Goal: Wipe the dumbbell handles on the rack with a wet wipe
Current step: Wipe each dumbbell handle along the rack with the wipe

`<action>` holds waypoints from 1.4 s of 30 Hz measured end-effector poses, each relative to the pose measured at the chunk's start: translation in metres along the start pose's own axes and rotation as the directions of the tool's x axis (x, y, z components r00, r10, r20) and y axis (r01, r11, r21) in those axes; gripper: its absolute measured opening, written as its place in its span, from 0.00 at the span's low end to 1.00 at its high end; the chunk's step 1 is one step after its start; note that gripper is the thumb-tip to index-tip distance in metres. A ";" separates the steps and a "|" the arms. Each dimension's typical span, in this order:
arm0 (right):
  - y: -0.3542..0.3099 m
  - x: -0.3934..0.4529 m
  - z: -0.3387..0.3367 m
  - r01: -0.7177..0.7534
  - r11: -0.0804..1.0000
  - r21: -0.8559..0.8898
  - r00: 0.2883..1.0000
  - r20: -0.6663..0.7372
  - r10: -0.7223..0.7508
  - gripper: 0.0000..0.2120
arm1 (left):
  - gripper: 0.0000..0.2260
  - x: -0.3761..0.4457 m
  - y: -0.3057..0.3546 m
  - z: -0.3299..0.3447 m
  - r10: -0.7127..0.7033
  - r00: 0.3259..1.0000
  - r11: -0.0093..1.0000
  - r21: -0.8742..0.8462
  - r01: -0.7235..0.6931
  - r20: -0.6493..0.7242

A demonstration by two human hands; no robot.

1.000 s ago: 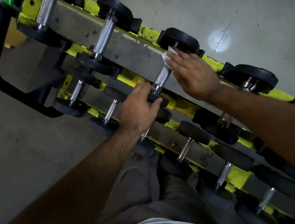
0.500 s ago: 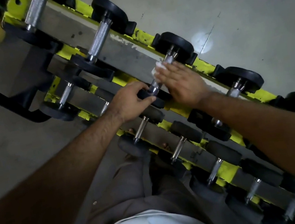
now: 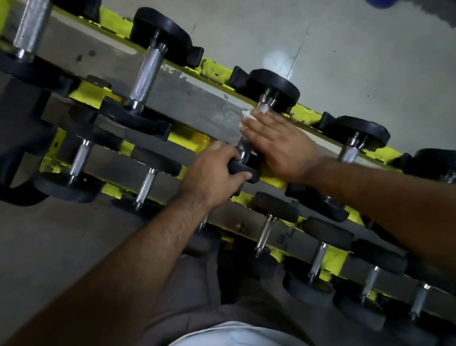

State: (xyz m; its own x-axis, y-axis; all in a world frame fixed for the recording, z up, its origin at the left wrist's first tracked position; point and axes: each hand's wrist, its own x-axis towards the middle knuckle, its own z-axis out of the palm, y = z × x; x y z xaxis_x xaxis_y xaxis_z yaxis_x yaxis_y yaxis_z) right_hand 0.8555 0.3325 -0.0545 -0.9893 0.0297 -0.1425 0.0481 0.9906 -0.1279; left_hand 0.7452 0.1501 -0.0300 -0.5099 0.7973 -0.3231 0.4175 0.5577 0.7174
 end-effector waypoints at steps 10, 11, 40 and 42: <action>0.002 0.024 -0.028 -0.113 0.990 -0.083 0.989 0.083 0.120 0.21 | 0.09 0.016 -0.011 -0.021 0.048 0.990 0.998 -0.036 -0.043 0.130; 0.001 0.023 -0.028 -0.150 0.984 -0.093 0.984 0.088 0.158 0.21 | 0.09 0.016 -0.008 -0.020 0.035 0.992 0.999 -0.025 -0.032 0.122; -0.023 0.005 -0.017 0.195 0.975 0.106 0.969 0.132 -0.208 0.17 | 0.14 -0.018 -0.007 0.012 0.018 0.987 0.975 -0.216 -0.053 -0.160; -0.008 0.009 -0.021 0.114 0.990 0.078 0.990 0.078 -0.120 0.17 | 0.13 -0.018 -0.007 0.013 0.021 0.986 0.975 -0.213 -0.057 -0.165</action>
State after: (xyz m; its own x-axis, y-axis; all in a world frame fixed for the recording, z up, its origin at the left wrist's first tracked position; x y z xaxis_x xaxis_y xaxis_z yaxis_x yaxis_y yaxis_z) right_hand 0.8433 0.3274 -0.0337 -0.9743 -0.0999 -0.2018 -0.0543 0.9740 -0.2198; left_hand 0.7609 0.1348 -0.0374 -0.6180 0.7600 -0.2012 0.2758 0.4493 0.8498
